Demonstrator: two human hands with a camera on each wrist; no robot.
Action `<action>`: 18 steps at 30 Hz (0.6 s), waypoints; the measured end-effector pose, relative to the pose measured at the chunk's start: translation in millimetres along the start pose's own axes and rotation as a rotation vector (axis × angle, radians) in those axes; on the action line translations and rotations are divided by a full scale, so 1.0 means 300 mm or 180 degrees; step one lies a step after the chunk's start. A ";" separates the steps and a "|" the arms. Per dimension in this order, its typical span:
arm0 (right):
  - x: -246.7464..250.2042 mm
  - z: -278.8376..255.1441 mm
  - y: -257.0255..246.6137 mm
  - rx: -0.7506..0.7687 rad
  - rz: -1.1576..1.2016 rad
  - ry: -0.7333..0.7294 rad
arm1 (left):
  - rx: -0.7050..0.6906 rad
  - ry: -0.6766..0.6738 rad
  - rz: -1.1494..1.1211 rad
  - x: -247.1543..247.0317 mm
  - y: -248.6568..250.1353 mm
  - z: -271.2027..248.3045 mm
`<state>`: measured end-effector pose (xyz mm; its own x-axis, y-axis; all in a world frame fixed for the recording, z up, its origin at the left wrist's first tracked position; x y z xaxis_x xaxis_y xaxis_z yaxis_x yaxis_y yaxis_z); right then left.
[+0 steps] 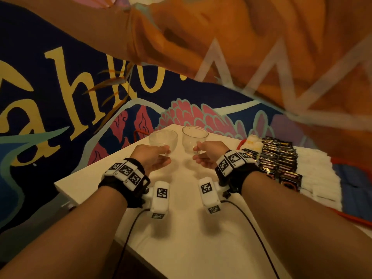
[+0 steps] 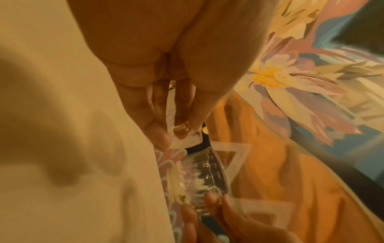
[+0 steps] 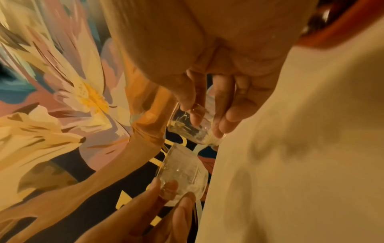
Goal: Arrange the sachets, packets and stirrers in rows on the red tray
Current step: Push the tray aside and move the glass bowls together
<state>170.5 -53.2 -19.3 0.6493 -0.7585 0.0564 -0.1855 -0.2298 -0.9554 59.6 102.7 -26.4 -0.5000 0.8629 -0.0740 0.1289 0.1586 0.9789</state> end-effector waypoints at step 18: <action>1.094 -0.850 0.252 -0.0190 0.0089 0.2055 | 0.0198 -0.1885 -0.0107 -1.289 -0.105 -0.282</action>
<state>181.3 -474.9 0.9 0.0731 -0.9744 0.2125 -0.2487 -0.2242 -0.9423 176.5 -276.5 -12.5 0.0559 0.9748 -0.2160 0.1802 0.2030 0.9625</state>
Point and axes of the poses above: each hand's wrist, its own z-axis towards the middle knuckle, its own x-axis out of the back of the hand, y = z × x, the point moved 4 cm from there along z, towards the middle knuckle, and after that the axes turned 11 degrees about -y, right-handed, at the moved point
